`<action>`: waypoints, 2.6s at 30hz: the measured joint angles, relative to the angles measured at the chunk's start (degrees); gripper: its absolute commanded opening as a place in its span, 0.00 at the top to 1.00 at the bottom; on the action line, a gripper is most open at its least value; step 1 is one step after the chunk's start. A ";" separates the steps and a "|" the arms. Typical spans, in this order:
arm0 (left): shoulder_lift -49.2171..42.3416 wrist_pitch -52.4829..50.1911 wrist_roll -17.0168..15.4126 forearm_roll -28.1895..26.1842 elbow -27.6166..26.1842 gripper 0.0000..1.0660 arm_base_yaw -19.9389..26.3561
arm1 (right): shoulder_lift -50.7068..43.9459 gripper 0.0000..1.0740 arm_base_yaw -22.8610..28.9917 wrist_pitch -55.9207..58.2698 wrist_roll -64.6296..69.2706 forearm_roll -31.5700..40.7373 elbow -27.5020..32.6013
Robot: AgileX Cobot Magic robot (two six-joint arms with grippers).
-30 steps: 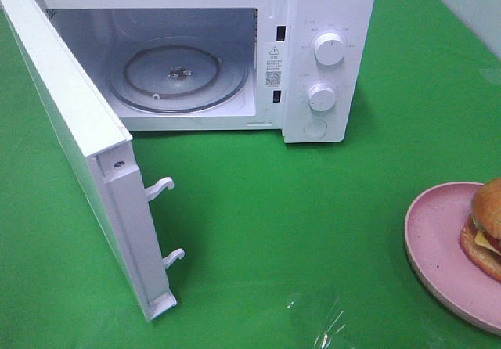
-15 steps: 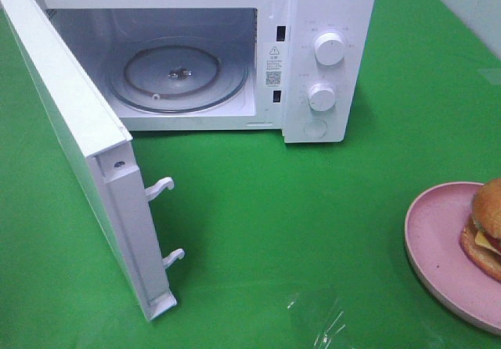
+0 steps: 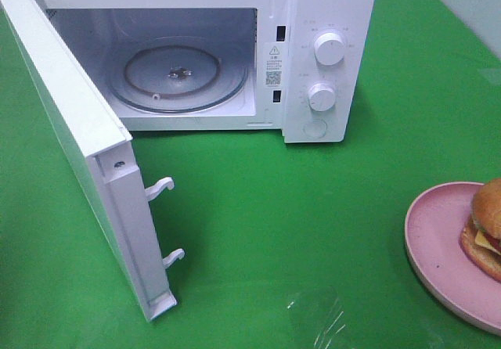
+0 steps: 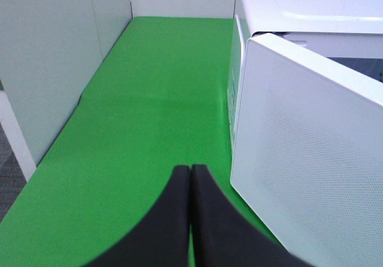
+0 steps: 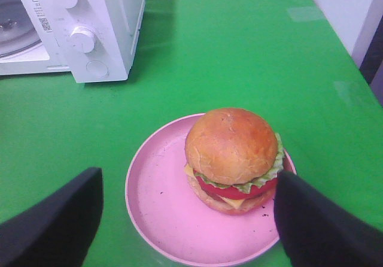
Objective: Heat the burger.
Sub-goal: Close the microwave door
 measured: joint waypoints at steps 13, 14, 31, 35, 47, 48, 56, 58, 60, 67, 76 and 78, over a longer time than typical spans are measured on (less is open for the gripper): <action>13.52 -19.82 0.00 0.00 5.73 1.00 0.00 | 0.00 0.30 0.00 0.00 -0.06 0.00 0.00; 16.16 -21.77 -0.06 0.00 5.73 1.00 0.00 | 0.00 0.30 0.00 0.00 -0.06 0.00 0.00; 35.58 -40.74 -9.40 9.57 5.79 1.00 0.00 | 0.00 0.30 0.00 0.00 -0.11 0.00 0.00; 39.71 -44.69 -11.52 11.80 5.79 1.00 -2.29 | 0.00 0.30 0.00 0.00 -0.11 0.00 0.00; 47.04 -49.50 -10.43 9.28 5.73 1.00 -9.91 | 0.00 0.30 0.00 0.00 -0.11 0.00 0.00; 47.04 -49.50 -10.43 9.28 5.73 1.00 -9.91 | 0.00 0.30 0.00 0.00 -0.11 0.00 0.00; 50.82 -50.88 -10.03 7.45 3.90 1.00 -12.43 | 0.00 0.30 0.00 0.00 -0.11 0.00 0.00; 51.68 -50.88 -10.03 7.45 3.21 1.00 -12.66 | 0.00 0.30 0.00 0.00 -0.11 0.00 0.00; 52.48 -50.88 -10.03 7.33 2.58 1.00 -13.29 | 0.00 0.30 0.00 0.00 -0.11 0.00 0.00; 56.04 -50.88 -10.03 4.47 -0.40 1.00 -16.44 | 0.00 0.30 0.00 0.00 -0.11 0.00 0.00; 60.73 -50.94 -7.91 -0.29 -4.76 1.00 -22.06 | 0.00 0.30 0.00 0.00 -0.11 0.00 0.00; 61.31 -50.82 -7.62 -0.63 -5.21 1.00 -22.69 | 0.00 0.30 0.00 0.00 -0.11 0.00 0.00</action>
